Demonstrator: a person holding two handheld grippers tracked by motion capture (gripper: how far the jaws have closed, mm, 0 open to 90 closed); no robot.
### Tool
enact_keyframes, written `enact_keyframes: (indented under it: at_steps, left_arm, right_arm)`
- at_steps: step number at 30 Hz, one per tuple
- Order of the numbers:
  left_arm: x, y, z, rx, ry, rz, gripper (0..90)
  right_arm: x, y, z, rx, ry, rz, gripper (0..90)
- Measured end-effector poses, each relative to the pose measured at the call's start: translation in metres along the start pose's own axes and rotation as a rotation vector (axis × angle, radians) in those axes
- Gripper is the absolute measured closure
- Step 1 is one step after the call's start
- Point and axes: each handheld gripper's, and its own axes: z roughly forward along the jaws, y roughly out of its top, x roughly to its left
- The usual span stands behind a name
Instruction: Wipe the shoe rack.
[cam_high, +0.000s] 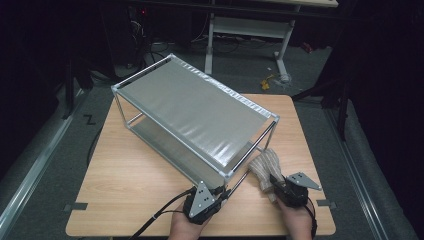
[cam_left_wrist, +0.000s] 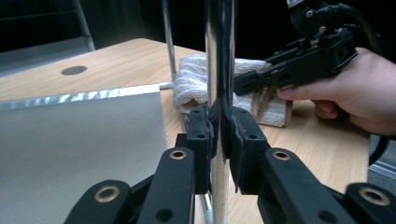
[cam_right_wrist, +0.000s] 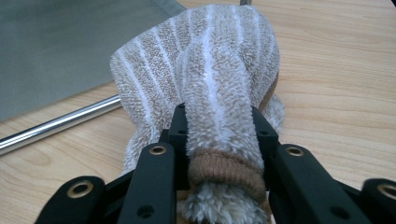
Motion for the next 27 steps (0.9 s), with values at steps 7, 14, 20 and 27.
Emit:
enact_keyframes:
  at_steps: [7, 14, 20, 27]
  left_arm:
    - [0.007, -0.004, -0.012, 0.0, 0.028, -0.002, 79.5]
    - [0.024, -0.014, -0.04, -0.002, 0.061, -0.027, 79.6]
    - [0.031, -0.018, -0.055, 0.004, 0.061, -0.025, 79.5]
    - [0.033, -0.021, -0.063, -0.001, 0.06, -0.021, 79.2]
  right_arm:
    - [0.0, 0.0, 0.001, 0.005, -0.01, -0.004, 70.1]
    - [0.004, 0.002, -0.005, -0.048, 0.014, 0.0, 70.2]
    - [0.016, 0.008, -0.015, -0.123, 0.04, -0.01, 70.2]
    - [0.025, 0.015, -0.03, -0.211, 0.055, -0.022, 70.2]
